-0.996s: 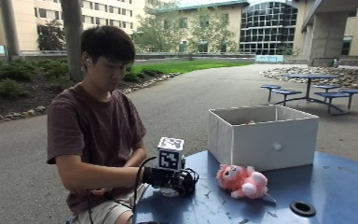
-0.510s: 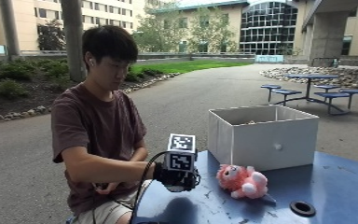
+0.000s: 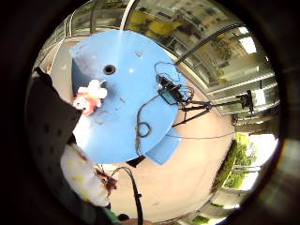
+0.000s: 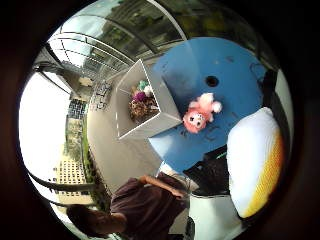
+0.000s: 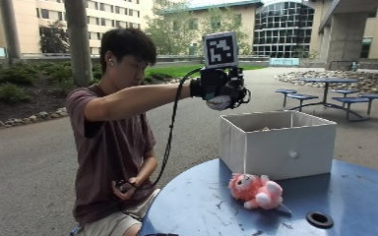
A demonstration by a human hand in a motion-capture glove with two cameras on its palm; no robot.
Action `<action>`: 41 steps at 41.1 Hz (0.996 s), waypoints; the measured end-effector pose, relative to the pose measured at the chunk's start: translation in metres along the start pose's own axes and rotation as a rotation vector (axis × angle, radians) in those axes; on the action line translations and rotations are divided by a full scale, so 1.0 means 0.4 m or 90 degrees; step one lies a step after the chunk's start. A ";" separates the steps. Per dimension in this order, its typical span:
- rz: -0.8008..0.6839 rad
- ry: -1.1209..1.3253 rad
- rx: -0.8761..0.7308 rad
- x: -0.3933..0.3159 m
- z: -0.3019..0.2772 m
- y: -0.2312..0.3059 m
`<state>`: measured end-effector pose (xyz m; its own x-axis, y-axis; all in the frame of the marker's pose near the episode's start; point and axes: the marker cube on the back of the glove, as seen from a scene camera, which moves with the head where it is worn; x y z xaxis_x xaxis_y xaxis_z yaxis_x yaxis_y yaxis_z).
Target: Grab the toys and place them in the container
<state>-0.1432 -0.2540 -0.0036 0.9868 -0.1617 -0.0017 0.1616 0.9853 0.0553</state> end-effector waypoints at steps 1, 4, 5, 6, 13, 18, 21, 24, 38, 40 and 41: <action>-0.010 0.009 0.002 -0.013 -0.014 -0.014; 0.018 0.040 0.009 -0.055 -0.042 -0.063; 0.040 0.046 0.012 -0.071 -0.050 -0.083; 0.058 0.049 0.014 -0.088 -0.056 -0.104; 0.003 0.024 0.016 -0.338 -0.051 -0.227; -0.076 0.041 0.008 -0.454 -0.030 -0.288; -0.164 0.073 0.003 -0.575 -0.004 -0.321; -0.194 0.045 0.001 -0.706 0.018 -0.360; -0.214 0.020 -0.008 -0.891 0.109 -0.454; -0.224 0.024 -0.040 -0.917 0.126 -0.456; -0.231 0.027 -0.067 -0.929 0.136 -0.455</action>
<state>-0.5396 -0.3761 0.0414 0.8646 -0.5005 -0.0437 0.4979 0.8652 -0.0591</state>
